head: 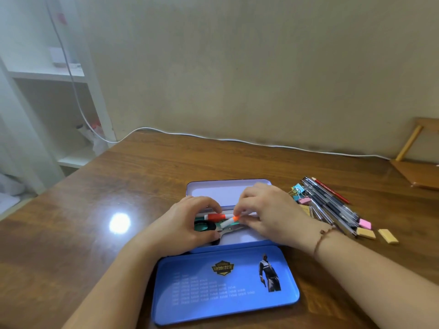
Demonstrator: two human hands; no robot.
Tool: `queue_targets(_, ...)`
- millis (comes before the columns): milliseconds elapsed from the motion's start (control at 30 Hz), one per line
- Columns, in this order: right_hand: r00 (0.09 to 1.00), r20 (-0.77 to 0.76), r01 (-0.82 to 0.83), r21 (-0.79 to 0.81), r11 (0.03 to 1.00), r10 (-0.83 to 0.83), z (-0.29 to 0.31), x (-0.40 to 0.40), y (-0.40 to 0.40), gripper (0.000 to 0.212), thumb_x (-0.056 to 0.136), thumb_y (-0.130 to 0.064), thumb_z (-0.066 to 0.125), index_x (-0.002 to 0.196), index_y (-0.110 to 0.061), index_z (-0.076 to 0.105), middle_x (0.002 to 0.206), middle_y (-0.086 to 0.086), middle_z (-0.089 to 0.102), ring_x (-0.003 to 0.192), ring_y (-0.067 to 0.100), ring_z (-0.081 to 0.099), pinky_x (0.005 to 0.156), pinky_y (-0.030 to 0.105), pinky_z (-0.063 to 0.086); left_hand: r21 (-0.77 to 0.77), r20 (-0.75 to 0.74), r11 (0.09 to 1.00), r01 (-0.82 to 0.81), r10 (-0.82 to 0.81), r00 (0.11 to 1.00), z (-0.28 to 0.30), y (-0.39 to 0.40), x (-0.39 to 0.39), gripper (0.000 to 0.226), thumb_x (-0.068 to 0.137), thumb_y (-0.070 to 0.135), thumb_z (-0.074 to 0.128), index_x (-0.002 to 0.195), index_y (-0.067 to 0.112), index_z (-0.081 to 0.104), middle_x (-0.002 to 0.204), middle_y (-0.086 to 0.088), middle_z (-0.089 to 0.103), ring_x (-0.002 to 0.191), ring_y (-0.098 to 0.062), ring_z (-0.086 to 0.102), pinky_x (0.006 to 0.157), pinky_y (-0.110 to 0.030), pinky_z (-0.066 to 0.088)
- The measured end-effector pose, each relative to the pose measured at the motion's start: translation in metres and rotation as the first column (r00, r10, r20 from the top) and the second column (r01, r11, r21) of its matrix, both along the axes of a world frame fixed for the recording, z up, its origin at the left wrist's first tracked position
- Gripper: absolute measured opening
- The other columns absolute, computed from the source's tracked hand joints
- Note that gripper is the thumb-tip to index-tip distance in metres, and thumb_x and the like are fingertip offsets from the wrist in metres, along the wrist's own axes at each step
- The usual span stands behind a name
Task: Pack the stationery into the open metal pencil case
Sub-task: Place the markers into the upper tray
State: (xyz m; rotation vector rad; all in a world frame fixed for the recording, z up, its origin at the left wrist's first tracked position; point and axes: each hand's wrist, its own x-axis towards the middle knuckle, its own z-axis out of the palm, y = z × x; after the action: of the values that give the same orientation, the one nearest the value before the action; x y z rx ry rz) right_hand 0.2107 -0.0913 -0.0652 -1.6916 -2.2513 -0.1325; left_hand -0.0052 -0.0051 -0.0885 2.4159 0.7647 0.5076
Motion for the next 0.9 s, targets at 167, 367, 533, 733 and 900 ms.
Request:
queue_targets(167,0.994,-0.072,0.083,0.012,0.996,-0.082,-0.001,-0.009,0.003,0.016,0.085,-0.041,0.065,0.096,-0.031,0.069,0.095,-0.011,0.065,0.093,0.013,0.055,0.072,0.029,0.042,0.038,-0.019,0.999,0.035,-0.034,0.999,0.001,0.001,-0.001,0.031,0.078,0.038,0.076,0.106,0.039,0.062,0.106,0.023,0.062,0.11,-0.005,0.049,0.095,-0.03,0.044)
queue_targets(367,0.981,-0.165,0.087,-0.097,0.991,-0.102,-0.004,-0.004,-0.004,0.015,0.088,-0.026,0.065,0.097,-0.031,0.076,0.095,-0.011,0.066,0.088,0.01,0.059,0.074,0.033,0.051,0.056,-0.009,0.996,0.07,-0.07,0.998,0.0,0.001,-0.002,0.031,0.077,0.05,0.068,0.106,0.038,0.065,0.112,0.027,0.059,0.115,-0.001,0.048,0.101,-0.03,0.041)
queue_targets(533,0.965,-0.254,0.046,-0.081,0.996,-0.065,-0.002,-0.01,-0.008,0.017,0.088,-0.017,0.063,0.099,-0.021,0.076,0.093,-0.003,0.072,0.086,0.011,0.063,0.079,0.033,0.053,0.043,-0.044,0.995,0.085,-0.084,0.996,0.003,-0.001,-0.003,0.048,0.072,0.066,0.063,0.112,0.039,0.064,0.12,0.034,0.047,0.121,0.008,0.039,0.106,-0.03,0.037)
queue_targets(733,0.79,-0.495,0.438,0.046,0.898,-0.361,0.048,0.059,-0.054,0.013,0.085,-0.011,0.068,0.088,-0.022,0.075,0.081,-0.007,0.071,0.07,0.002,0.061,0.058,0.009,0.043,0.052,-0.085,0.992,0.114,-0.109,0.99,0.004,-0.001,-0.003,0.062,0.069,0.07,0.069,0.124,0.047,0.051,0.124,0.036,0.046,0.126,0.004,0.037,0.108,-0.035,0.037)
queue_targets(900,0.682,-0.164,0.7,-0.136,0.701,-0.713,0.039,0.118,-0.088,0.016,0.088,-0.021,0.066,0.1,-0.03,0.07,0.099,-0.006,0.068,0.085,0.01,0.054,0.074,0.026,0.041,0.034,-0.117,0.998,0.055,-0.051,0.992,-0.001,0.003,-0.005,0.081,0.061,0.071,0.073,0.133,0.06,0.036,0.128,0.031,0.043,0.125,-0.004,0.042,0.106,-0.037,0.041)
